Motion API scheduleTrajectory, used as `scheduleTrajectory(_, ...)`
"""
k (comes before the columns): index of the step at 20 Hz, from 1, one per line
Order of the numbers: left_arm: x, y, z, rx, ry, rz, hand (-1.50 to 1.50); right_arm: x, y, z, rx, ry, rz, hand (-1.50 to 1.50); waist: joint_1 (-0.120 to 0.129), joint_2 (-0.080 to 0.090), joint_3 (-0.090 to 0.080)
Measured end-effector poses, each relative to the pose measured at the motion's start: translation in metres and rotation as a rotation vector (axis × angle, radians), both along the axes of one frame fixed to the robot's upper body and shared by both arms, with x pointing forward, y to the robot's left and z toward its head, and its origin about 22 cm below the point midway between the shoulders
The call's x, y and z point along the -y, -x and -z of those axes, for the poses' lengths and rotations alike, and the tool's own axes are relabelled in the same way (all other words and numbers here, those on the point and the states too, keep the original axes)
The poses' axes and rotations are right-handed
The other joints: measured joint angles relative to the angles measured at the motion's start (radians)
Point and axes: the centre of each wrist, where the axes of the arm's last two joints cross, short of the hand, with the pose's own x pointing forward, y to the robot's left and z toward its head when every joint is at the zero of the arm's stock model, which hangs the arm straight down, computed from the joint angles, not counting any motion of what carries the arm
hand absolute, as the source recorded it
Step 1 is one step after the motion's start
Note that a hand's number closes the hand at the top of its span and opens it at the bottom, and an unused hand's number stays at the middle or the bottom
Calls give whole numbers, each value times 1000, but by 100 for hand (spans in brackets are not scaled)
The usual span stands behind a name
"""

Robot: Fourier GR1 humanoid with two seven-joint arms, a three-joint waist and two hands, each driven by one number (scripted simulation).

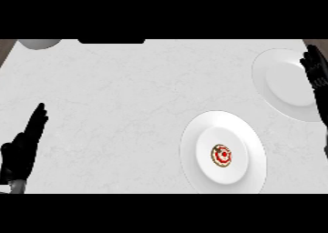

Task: Pick the cupcake from the plate and place it in the plate

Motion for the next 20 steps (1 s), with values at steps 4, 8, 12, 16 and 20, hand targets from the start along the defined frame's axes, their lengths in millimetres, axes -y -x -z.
scheduleTrajectory(4, 10, -13, -3, -13, 43, 15, 0, -3, 14, 14, -43, -93, -56, 150, 1, -20, 13)
scheduleTrajectory(8, 21, -28, -14, -8, 107, 33, 0, 11, 24, 15, -68, 84, -69, -150, -12, -27, 8)
scheduleTrajectory(12, 31, -33, -15, -32, 175, 43, 0, 1, 55, 67, -1, -77, 108, -150, -28, -32, 18)
scheduleTrajectory(16, 33, -44, -22, -45, 200, 74, 0, -11, 99, 112, 1, -98, 77, -150, -11, -32, 20)
scheduleTrajectory(20, 40, -49, -24, -54, 209, 89, 0, -17, 123, 132, -35, 20, 31, -150, 2, -31, 21)
